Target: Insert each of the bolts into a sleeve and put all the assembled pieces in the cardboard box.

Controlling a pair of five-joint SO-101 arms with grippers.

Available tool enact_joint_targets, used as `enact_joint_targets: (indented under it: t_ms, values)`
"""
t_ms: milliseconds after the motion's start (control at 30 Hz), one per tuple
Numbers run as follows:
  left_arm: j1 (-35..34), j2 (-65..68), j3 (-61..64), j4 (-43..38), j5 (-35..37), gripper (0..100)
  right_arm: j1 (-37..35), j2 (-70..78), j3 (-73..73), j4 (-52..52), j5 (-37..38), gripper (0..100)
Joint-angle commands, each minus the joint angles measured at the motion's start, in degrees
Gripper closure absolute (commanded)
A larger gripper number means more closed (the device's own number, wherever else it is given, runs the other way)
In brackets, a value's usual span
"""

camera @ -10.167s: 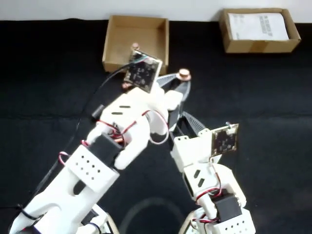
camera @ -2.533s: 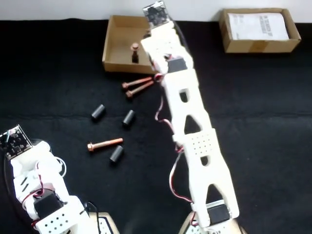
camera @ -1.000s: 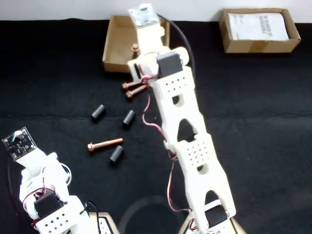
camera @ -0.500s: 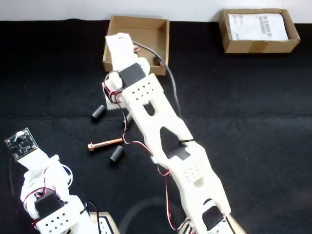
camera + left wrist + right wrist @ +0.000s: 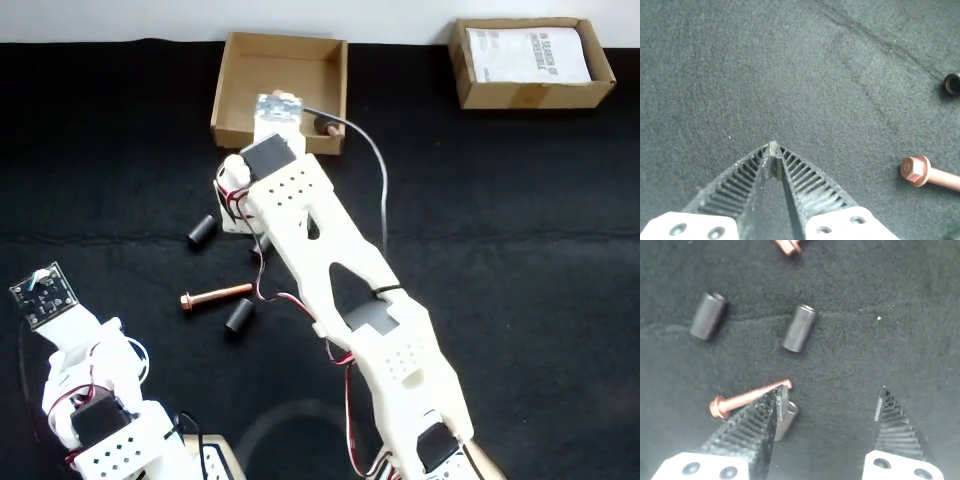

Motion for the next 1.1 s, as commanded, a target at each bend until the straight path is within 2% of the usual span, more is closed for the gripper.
enact_joint_targets:
  t_ms: [0, 467, 733, 967, 1067]
  values:
    - [-0.48, -0.48, 0.92, 0.44, 0.26, 99, -0.48, 1.19, -0.31, -2.42, -3.52, 73.9]
    - [-0.57, -0.48, 0.92, 0.44, 0.26, 99, -1.27, 4.18, 0.4, -15.52, -4.22, 73.9]
    - [-0.57, -0.66, 0.92, 0.44, 0.26, 99, -1.45, 12.97, -0.57, -17.45, -4.04, 73.9]
    - [-0.57, -0.84, 0.92, 0.44, 0.26, 99, -1.36, 16.75, -6.9, -17.36, -4.04, 73.9]
    - [-0.66, -0.84, 0.92, 0.44, 0.26, 99, -1.36, 18.77, -8.92, -17.36, -4.04, 77.7]
